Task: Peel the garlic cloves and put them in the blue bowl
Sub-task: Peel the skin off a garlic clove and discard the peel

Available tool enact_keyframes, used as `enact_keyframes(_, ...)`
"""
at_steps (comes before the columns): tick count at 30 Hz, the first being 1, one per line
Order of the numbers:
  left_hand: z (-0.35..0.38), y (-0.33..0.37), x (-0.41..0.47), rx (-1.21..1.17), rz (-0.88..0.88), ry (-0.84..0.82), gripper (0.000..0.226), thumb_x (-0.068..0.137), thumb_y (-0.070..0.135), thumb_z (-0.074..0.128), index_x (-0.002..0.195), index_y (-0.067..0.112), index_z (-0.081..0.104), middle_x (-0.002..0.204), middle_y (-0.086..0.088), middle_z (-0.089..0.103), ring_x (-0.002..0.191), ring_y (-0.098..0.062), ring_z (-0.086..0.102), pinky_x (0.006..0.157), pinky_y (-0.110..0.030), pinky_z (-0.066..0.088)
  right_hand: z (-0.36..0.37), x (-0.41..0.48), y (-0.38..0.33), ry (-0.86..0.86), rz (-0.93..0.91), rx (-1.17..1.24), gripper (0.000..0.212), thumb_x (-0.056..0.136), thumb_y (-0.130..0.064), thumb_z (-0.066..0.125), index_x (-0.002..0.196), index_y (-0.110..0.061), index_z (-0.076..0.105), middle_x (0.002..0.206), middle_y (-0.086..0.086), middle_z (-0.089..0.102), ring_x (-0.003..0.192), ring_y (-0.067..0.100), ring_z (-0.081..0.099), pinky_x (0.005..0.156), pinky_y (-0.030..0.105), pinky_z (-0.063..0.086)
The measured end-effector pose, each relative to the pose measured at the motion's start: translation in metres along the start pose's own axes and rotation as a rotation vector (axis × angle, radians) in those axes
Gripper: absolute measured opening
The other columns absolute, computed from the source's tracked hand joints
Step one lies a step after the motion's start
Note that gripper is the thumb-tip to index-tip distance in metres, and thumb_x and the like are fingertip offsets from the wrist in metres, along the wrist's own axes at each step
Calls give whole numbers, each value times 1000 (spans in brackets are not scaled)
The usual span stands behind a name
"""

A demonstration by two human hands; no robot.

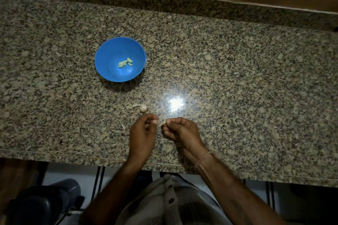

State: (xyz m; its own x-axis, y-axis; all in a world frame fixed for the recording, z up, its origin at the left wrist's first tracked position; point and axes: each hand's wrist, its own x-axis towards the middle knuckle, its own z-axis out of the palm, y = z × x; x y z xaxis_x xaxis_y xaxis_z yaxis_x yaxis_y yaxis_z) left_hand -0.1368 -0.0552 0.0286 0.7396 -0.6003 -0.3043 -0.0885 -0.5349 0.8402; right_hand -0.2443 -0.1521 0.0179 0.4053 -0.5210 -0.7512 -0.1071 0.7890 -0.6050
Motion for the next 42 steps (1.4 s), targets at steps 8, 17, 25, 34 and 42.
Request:
enact_keyframes(8, -2, 2, -1, -52, 25, 5, 10, 96, 16, 72, 88, 18, 78, 77, 7, 76, 71, -7, 71, 65, -23, 56, 7, -8, 4, 19, -272, -276, 9, 96, -5, 71, 92, 2, 72, 84, 21, 76, 72, 24, 72, 75, 42, 64)
enact_keyframes(17, -9, 11, 4, -719, -578, -192, 14, 96, 17, 73, 86, 8, 75, 75, -6, 73, 63, -9, 65, 60, -21, 55, 21, -13, 5, 172, -567, -510, 12, 92, -5, 73, 83, -12, 74, 78, 1, 75, 75, 19, 72, 68, 24, 57)
enact_keyframes(25, -17, 4, 17, -861, -655, -98, 5, 94, 1, 71, 98, 2, 74, 85, -9, 77, 73, -12, 75, 63, -20, 60, 40, -24, 14, 207, -669, -502, 17, 91, 4, 69, 83, -9, 73, 77, 0, 74, 74, 16, 71, 69, 23, 56)
enact_keyframes(34, -32, -14, 23, -490, -296, -88, 7, 96, 12, 74, 102, 11, 77, 89, -11, 80, 80, -19, 76, 69, -31, 62, 37, -23, 31, 235, -672, -568, 20, 96, -5, 72, 112, -13, 80, 106, -6, 79, 101, 8, 74, 90, 29, 60)
enact_keyframes(42, -32, -19, 14, -193, -37, -145, 14, 95, 10, 74, 96, 23, 79, 89, 10, 79, 82, -9, 76, 76, -43, 66, 44, -21, 33, 196, -405, -244, 9, 96, -8, 73, 91, -3, 77, 84, 23, 76, 75, 29, 72, 76, 50, 62)
